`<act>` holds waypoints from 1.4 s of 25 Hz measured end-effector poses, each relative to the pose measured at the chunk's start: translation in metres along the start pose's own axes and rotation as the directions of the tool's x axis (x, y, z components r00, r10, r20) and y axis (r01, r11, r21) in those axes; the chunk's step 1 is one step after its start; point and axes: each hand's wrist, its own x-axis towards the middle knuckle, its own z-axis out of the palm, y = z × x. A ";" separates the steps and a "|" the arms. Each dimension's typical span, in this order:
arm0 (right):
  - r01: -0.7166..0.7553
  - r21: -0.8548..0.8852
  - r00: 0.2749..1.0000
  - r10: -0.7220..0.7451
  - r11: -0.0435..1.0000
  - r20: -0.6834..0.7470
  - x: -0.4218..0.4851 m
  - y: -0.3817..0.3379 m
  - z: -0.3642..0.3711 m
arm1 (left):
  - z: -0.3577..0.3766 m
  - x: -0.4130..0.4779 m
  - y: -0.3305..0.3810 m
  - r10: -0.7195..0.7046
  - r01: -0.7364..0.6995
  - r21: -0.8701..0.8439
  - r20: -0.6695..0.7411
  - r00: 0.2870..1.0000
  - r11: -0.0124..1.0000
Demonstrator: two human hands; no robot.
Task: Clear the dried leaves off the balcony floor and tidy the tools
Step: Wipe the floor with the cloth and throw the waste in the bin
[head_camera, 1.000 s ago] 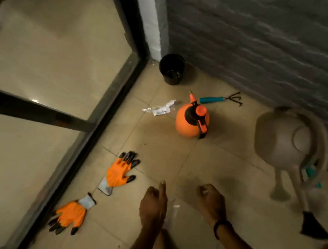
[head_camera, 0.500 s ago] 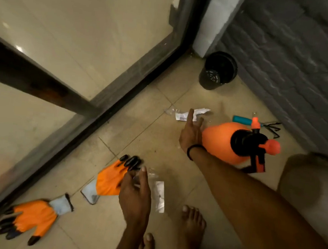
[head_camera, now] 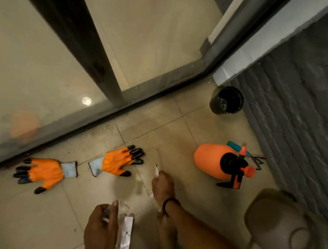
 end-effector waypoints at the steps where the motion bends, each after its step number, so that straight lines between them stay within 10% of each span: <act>1: -0.027 0.075 0.999 0.023 0.997 0.049 -0.034 -0.007 -0.014 | -0.023 -0.015 0.006 -0.005 0.005 0.015 0.007 1.000 1.000; 9: -0.129 0.243 0.983 0.093 0.961 0.156 -0.293 -0.077 -0.200 | -0.232 -0.186 0.100 -0.098 0.062 -0.188 -0.184 0.978 0.980; 16: 0.078 0.135 0.957 -0.112 0.988 0.267 -0.440 -0.160 -0.254 | -0.352 -0.296 0.091 -0.429 0.216 -0.634 -0.203 0.880 0.743; 26: 0.076 0.174 0.849 -0.155 0.982 0.505 -0.629 -0.216 -0.130 | -0.499 -0.401 -0.101 -0.839 0.073 -0.997 0.040 0.543 0.001; 35: 0.190 0.040 0.709 -0.165 0.981 0.685 -0.803 -0.314 0.039 | -0.642 -0.393 -0.248 -0.917 -0.170 -0.974 0.069 0.393 -0.146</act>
